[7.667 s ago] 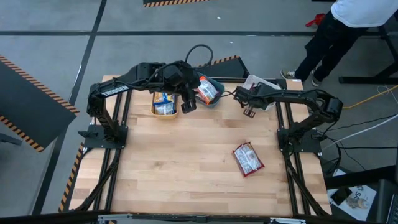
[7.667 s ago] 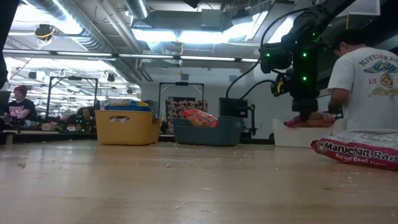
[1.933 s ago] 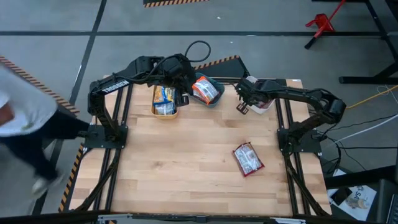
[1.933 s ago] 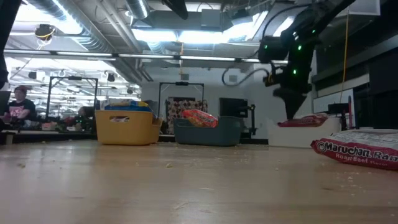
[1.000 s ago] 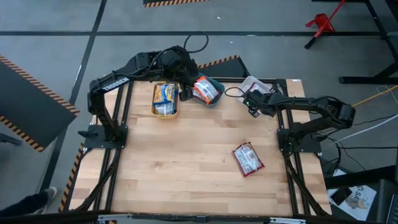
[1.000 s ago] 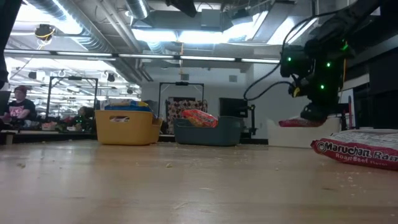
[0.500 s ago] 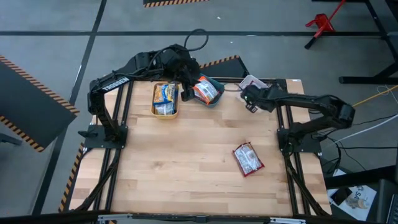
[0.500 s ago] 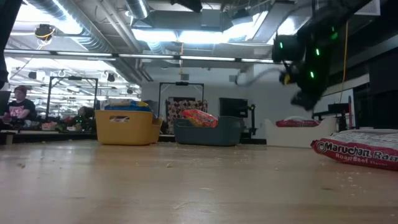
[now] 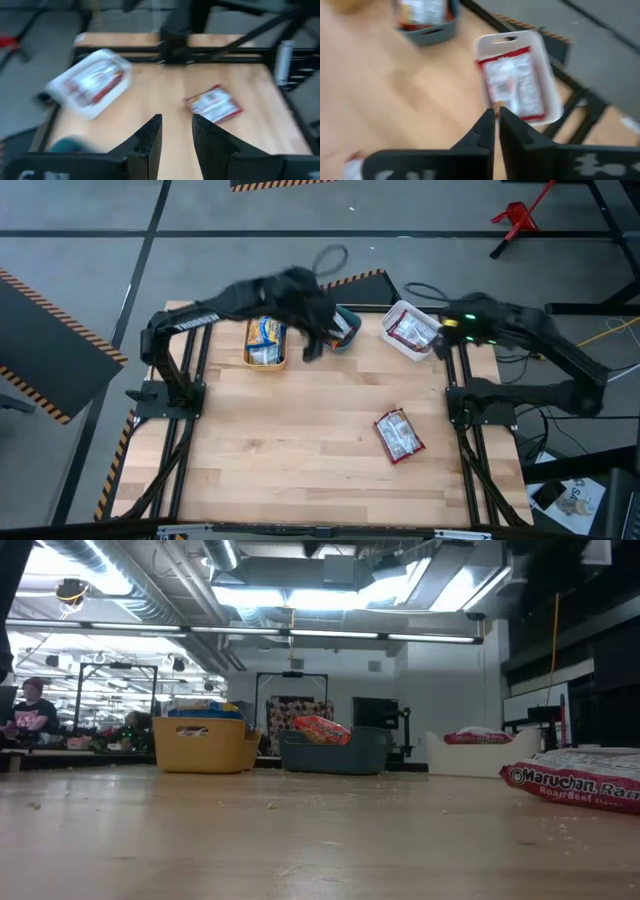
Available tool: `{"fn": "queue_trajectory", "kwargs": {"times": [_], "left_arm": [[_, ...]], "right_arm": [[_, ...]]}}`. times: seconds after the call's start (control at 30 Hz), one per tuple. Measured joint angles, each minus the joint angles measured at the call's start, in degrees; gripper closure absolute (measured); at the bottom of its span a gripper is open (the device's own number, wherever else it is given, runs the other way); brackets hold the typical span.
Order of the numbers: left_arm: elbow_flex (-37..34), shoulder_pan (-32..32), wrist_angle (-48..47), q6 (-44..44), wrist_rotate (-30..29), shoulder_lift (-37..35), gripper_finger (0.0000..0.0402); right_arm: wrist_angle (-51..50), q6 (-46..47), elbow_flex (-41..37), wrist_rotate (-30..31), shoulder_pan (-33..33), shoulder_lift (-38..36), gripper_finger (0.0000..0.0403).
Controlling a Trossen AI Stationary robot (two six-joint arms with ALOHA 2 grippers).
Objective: Sort Maruchan noodles
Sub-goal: Put the red noodle pack into the white bin
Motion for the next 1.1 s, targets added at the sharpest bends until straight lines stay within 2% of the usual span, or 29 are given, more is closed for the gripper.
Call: {"fn": "queue_trajectory", "kwargs": {"times": [0.13, 0.27, 0.37, 0.47, 0.57, 0.67, 0.9, 1.0, 1.1], "left_arm": [[-11.2, -4.0, 16.3, -1.0, 2.6, 0.0, 0.0278], [-21.5, -7.4, 34.4, -5.4, 2.3, 0.6, 0.024], [-26.9, -9.6, 42.6, -10.0, 0.7, 3.4, 0.0212], [-28.3, -12.1, 49.5, -13.5, -1.6, 8.8, 0.0188], [-26.4, -14.9, 57.0, -16.5, -4.7, 15.4, 0.0169], [-21.4, -17.2, 58.8, -18.1, -8.3, 23.0, 0.0157], [-7.0, -19.1, 55.9, -19.6, -18.9, 36.6, 0.014], [-2.7, -18.7, 51.5, -21.4, -19.8, 40.1, 0.0135], [-1.4, -18.4, 49.2, -24.0, -19.5, 42.0, 0.0129]], "right_arm": [[-3.2, 3.1, -0.5, -7.7, 0.0, -8.9, 0.0342], [-7.2, 5.9, -0.5, -11.0, 0.0, -17.1, 0.0269], [-10.6, 8.1, -0.5, -12.4, 0.0, -21.6, 0.0223], [-14.1, 8.5, -0.5, -12.7, 0.0, -25.5, 0.0196], [-15.9, 8.9, -0.6, -13.5, 0.0, -27.8, 0.0186], [-16.3, 8.9, -0.6, -15.5, -0.1, -29.8, 0.0187], [-16.3, 8.7, -0.6, -19.0, -0.1, -32.2, 0.0193], [-16.3, 8.7, -0.6, -19.6, -0.1, -32.8, 0.0193], [-16.3, 8.7, -0.6, -20.0, 0.0, -33.0, 0.0193]]}}
